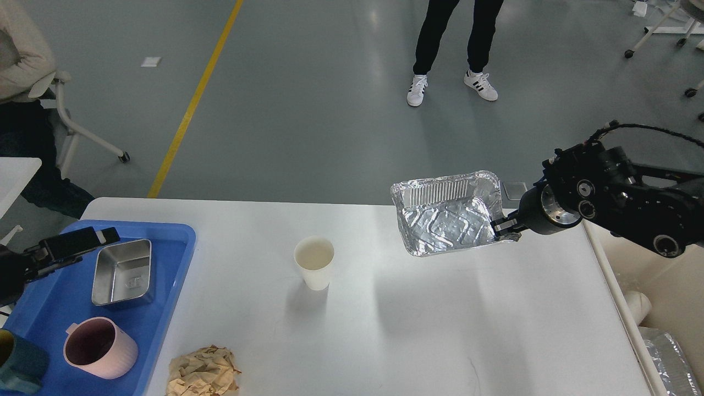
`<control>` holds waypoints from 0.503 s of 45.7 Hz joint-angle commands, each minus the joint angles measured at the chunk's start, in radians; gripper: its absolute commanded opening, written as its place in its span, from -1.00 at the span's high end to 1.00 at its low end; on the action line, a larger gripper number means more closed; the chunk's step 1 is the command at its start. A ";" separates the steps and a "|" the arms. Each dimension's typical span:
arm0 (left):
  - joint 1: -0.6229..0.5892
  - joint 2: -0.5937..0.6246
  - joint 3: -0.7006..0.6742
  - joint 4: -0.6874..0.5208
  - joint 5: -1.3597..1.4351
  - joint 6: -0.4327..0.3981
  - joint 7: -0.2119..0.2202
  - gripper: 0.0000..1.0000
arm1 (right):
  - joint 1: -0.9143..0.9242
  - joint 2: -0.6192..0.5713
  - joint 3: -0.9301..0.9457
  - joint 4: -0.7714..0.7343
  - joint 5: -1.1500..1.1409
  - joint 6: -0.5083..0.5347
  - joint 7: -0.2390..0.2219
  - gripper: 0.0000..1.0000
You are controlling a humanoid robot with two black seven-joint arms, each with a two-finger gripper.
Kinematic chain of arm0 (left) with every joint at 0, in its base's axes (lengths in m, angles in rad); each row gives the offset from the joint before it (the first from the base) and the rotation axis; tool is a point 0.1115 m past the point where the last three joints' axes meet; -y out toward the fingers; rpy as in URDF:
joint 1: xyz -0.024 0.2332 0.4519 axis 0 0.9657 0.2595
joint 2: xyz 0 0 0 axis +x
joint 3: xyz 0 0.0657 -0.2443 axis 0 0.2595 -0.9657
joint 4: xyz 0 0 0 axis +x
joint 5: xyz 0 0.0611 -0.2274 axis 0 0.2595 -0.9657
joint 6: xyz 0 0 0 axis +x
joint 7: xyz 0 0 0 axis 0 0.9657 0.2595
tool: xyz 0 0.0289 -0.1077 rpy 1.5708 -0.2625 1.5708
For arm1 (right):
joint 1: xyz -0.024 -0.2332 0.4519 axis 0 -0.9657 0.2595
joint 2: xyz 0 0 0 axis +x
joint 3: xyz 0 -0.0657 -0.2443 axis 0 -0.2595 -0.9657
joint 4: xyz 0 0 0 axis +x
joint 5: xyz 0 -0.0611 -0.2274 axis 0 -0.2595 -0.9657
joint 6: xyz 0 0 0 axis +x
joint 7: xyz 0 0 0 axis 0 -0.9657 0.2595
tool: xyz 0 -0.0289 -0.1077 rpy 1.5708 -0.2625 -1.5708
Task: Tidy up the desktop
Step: 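Reach the left gripper to the paper cup and grasp it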
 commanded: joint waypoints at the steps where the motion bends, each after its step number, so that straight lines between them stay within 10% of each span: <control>1: -0.058 -0.091 0.007 0.052 0.020 -0.029 0.087 -0.94 | 0.001 -0.004 0.000 0.001 0.001 -0.001 0.000 1.00; 6: -0.092 -0.206 0.009 0.117 0.061 -0.066 0.167 -0.94 | 0.001 -0.010 0.000 0.005 0.001 -0.002 0.000 1.00; 23: -0.264 -0.668 0.156 0.370 0.296 -0.077 0.186 -0.94 | 0.001 -0.017 0.003 0.005 0.001 -0.004 0.000 1.00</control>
